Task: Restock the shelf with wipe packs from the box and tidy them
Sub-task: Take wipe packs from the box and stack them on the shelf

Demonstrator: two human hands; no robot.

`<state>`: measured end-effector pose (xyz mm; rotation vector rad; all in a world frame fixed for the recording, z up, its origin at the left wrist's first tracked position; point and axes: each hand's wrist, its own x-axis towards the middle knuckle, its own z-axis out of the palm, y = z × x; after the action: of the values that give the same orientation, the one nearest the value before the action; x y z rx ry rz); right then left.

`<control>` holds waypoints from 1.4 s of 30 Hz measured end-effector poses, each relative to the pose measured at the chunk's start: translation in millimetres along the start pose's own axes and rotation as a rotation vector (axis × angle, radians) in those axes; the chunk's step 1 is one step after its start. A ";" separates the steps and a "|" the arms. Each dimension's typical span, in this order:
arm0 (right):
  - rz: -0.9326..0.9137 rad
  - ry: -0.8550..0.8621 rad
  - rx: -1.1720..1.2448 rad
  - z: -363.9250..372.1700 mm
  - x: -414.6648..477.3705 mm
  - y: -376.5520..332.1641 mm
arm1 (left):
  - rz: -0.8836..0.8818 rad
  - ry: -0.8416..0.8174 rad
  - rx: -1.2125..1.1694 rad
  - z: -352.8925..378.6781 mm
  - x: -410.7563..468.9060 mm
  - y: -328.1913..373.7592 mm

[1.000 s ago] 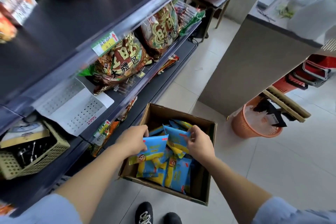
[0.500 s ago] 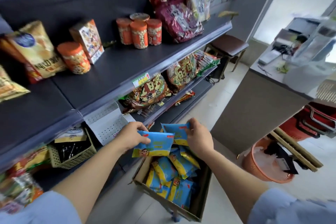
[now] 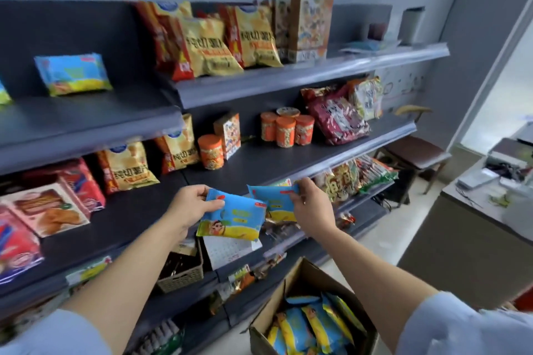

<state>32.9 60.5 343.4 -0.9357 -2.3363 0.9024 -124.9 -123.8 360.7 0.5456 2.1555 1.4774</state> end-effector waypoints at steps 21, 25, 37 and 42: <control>-0.381 -0.099 0.338 2.5 16.1 -218.6 | 0.189 0.443 -0.147 -202.9 -85.0 89.7; -0.400 -0.095 0.366 13.1 16.9 -248.7 | 0.217 0.491 -0.159 -232.6 -90.9 93.7; -0.428 -0.019 0.468 51.1 31.9 -323.2 | 0.232 0.568 -0.261 -313.5 -75.0 89.9; -0.362 0.018 0.543 73.6 46.3 -342.5 | 0.240 0.572 -0.268 -337.6 -60.9 84.7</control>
<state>-189.2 -124.3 546.7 -0.2874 -1.9853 1.2627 -266.5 -383.0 554.7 0.3159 2.2915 2.2341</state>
